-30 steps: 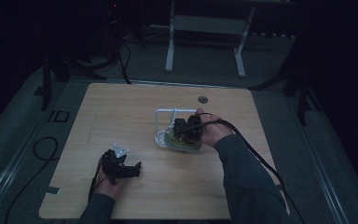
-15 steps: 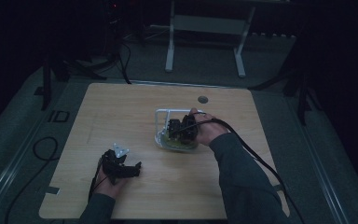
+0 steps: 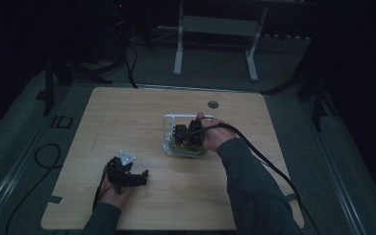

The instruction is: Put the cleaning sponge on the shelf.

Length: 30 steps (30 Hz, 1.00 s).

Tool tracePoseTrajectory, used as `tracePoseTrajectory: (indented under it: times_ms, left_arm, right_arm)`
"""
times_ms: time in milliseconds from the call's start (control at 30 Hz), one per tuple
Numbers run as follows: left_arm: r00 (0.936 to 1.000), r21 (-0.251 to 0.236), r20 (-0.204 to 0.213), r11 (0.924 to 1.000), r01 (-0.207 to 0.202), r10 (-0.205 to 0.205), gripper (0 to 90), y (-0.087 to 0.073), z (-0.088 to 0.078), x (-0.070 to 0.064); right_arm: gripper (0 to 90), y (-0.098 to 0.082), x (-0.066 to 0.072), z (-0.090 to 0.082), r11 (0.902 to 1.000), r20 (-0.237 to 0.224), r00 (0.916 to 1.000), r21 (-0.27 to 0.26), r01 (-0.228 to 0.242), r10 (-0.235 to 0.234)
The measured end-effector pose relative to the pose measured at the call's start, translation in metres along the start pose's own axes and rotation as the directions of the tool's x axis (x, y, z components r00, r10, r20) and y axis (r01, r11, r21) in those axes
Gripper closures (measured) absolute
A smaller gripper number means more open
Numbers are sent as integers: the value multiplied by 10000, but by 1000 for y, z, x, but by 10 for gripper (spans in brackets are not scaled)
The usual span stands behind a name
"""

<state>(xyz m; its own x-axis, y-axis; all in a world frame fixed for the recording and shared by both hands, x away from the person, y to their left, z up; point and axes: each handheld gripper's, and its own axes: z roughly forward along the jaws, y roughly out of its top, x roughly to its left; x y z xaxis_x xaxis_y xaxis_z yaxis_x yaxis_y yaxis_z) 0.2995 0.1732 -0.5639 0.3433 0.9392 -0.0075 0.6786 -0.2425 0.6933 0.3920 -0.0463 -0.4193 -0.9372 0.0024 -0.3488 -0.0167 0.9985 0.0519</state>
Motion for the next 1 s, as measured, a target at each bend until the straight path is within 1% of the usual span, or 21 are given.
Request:
tracePoseTrajectory:
  times_ms: [67,167,267,333,433,567,667,900,1000]
  left_arm:
    - [10000,-11,10,10000,0,1,38,0,0,0]
    - [10000,-8,7,10000,4,-4,38,0,0,0]
    - [10000,-2,11,10000,-10,10,39,0,0,0]
    - [10000,-13,12,10000,3,-3,38,0,0,0]
    - [10000,8,15,10000,-10,10,38,0,0,0]
    - [10000,11,16,10000,-21,21,38,0,0,0]
    - [10000,12,16,10000,-22,22,38,0,0,0]
    - [10000,12,14,10000,-23,23,38,0,0,0]
    - [10000,18,20,10000,-26,26,38,0,0,0]
  right_arm:
    - [717,0,-1,1,10000,95,10000,-15,23,-23]
    - [717,3,0,2,9999,89,9999,-82,71,-70]
    - [717,6,2,4,9998,209,9996,45,210,-211]
    - [717,8,2,6,9994,227,9992,38,342,-342]
    - [717,9,3,8,9993,240,9991,76,358,-360]
    - [717,9,3,12,9986,301,9986,304,427,-436]
    - [717,9,3,13,9983,351,9981,311,494,-505]
    - [717,9,1,15,9981,518,9975,408,456,-477]
    - [717,10,2,18,9972,610,9966,546,516,-549]
